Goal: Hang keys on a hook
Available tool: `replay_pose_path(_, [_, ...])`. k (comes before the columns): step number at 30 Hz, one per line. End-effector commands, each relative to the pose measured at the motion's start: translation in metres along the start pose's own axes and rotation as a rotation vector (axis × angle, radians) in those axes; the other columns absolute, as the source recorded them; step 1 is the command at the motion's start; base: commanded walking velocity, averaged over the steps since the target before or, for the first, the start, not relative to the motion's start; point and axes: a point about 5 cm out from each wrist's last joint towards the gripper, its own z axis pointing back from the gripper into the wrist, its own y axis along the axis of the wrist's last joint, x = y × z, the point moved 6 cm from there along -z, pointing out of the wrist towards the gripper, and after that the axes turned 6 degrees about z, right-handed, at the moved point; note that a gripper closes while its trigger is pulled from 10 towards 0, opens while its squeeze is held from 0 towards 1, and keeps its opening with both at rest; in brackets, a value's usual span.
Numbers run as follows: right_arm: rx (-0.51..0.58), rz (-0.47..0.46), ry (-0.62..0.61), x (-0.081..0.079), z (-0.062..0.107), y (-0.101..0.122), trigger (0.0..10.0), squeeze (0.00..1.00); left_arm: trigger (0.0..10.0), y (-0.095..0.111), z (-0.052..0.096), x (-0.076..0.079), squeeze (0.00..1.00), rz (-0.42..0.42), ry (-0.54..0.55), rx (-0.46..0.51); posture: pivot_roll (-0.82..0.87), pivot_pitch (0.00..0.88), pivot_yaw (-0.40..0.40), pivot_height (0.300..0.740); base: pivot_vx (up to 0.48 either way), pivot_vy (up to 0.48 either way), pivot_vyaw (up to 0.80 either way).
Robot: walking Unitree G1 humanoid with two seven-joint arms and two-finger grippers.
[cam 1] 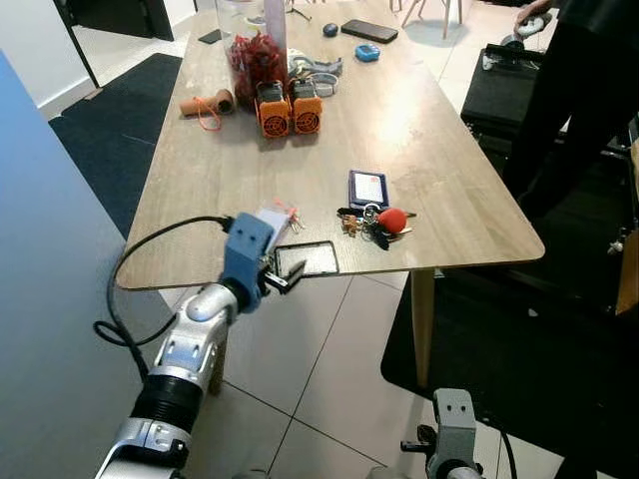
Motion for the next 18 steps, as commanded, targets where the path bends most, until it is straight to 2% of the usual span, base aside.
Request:
replay_pose_path(1, [-0.001, -0.014, -0.001, -0.001, 0.001, -0.003, 10.0, 0.0, 10.0, 0.003, 0.0, -0.001, 0.0, 0.013, 0.007, 0.021, 0.05, 0.075, 0.033, 0.74, 0.0, 0.0, 0.0])
replay_pose_path(6, [0.0, -0.013, 0.002, -0.002, 0.001, -0.002, 10.0, 0.0, 10.0, -0.003, 0.003, -0.003, 0.0, -0.007, 0.005, -0.003, 0.05, 0.078, 0.032, 0.74, 0.0, 0.0, 0.0])
replay_pose_path(12, [-0.005, -0.012, 0.005, -0.002, 0.002, -0.004, 10.0, 0.0, 10.0, -0.029, 0.011, -0.012, 0.0, -0.106, 0.022, -0.109, 0.05, 0.086, 0.027, 0.74, 0.0, 0.0, 0.0])
replay_pose_path(14, [-0.005, -0.012, 0.005, -0.002, 0.002, -0.004, 10.0, 0.0, 10.0, -0.029, 0.011, -0.012, 0.0, -0.106, 0.022, -0.109, 0.05, 0.086, 0.027, 0.74, 0.0, 0.0, 0.0])
replay_pose_path(15, [-0.006, -0.012, 0.004, -0.001, 0.002, -0.004, 10.0, 0.0, 10.0, -0.034, 0.012, -0.014, 0.0, -0.138, 0.035, -0.138, 0.05, 0.087, 0.028, 0.74, 0.0, 0.0, 0.0])
replay_pose_path(18, [-0.008, -0.013, 0.003, -0.001, 0.002, -0.005, 10.0, 0.0, 10.0, -0.043, 0.013, -0.021, 0.0, -0.166, 0.086, -0.192, 0.05, 0.087, 0.028, 0.74, 0.0, 0.0, 0.0])
